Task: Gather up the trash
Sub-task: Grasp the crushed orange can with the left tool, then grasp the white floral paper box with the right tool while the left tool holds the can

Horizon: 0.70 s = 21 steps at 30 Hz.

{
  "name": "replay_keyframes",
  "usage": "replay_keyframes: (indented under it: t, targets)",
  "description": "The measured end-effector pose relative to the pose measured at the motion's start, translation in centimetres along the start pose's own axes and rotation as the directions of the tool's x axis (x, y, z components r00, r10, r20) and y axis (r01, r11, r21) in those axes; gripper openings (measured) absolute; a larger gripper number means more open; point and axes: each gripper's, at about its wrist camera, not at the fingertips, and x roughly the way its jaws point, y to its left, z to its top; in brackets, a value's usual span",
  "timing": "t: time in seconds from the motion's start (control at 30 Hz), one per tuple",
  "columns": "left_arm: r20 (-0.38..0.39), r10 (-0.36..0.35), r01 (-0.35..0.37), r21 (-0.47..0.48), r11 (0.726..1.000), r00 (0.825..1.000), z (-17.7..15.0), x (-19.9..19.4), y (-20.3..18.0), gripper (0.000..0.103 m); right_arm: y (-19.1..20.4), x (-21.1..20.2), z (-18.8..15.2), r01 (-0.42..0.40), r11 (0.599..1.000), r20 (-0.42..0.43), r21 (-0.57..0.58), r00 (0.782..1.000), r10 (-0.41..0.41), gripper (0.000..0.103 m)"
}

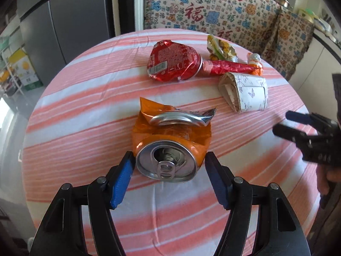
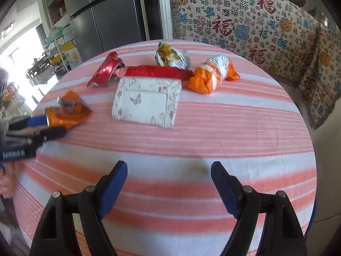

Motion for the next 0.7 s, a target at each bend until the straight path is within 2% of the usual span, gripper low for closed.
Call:
replay_keyframes:
  t: [0.17,0.27,0.33,0.37,0.4,0.43,0.47,0.5,0.57,0.6,0.63,0.67,0.7]
  targets:
    - [0.023,0.023,-0.023,-0.029,0.999,0.999,-1.0,-0.6,1.3,0.069,-1.1,2.4,4.1,-0.035,0.999,0.020,0.005,0.999,0.035,0.083]
    - [0.029,0.034,-0.032,-0.058,0.998,0.999,-0.8,-0.6,2.4,0.069,-0.5,4.1,4.5,-0.120,0.993,-0.017,-0.020,0.993,0.119,0.081]
    - [0.028,0.026,-0.023,-0.082,0.996,0.999,-0.7,-0.6,3.0,0.069,1.1,4.0,3.7,-0.199,0.977,-0.038,-0.074,0.980,0.196,0.077]
    - [0.027,0.021,-0.018,-0.091,0.996,0.999,-0.7,-0.6,3.2,0.069,2.0,3.5,3.1,-0.288,0.954,-0.059,-0.082,0.957,0.283,0.077]
    - [0.026,0.016,-0.014,-0.096,0.995,1.000,-0.7,-0.6,3.3,0.069,2.8,2.9,2.3,-0.394,0.916,-0.088,-0.074,0.918,0.387,0.077]
    - [0.024,0.013,-0.011,-0.099,0.995,1.000,-0.6,-0.6,3.4,0.069,3.6,2.3,1.4,-0.496,0.866,-0.122,-0.067,0.865,0.486,0.076]
    - [0.023,0.013,-0.011,-0.099,0.995,1.000,-0.7,-0.6,3.5,0.069,4.4,1.4,0.7,-0.551,0.831,-0.145,-0.082,0.831,0.537,0.075]
    - [0.022,0.014,-0.012,-0.095,0.995,1.000,-0.7,-0.6,3.4,0.069,5.0,0.5,0.0,-0.551,0.824,-0.153,-0.127,0.832,0.533,0.075]
    - [0.019,0.014,-0.012,-0.089,0.996,1.000,-0.6,-0.6,3.4,0.070,5.3,-0.6,-0.7,-0.443,0.873,-0.134,-0.203,0.896,0.423,0.077]
    - [0.018,0.014,-0.012,-0.088,0.996,1.000,-0.5,-0.6,3.3,0.070,5.0,-0.9,-0.6,-0.361,0.905,-0.112,-0.224,0.932,0.344,0.077]
    - [0.015,0.011,-0.010,-0.088,0.996,1.000,-0.5,-0.5,3.3,0.071,4.7,-1.1,-0.4,-0.283,0.928,-0.085,-0.243,0.959,0.270,0.077]
    - [0.008,0.002,-0.002,-0.091,0.996,1.000,-0.5,-0.4,3.4,0.073,4.4,-1.1,0.0,-0.211,0.943,-0.058,-0.257,0.977,0.203,0.077]
    - [0.002,-0.008,0.008,-0.095,0.995,1.000,-0.5,-0.3,3.4,0.076,3.8,-0.9,0.8,-0.171,0.951,-0.043,-0.258,0.985,0.165,0.077]
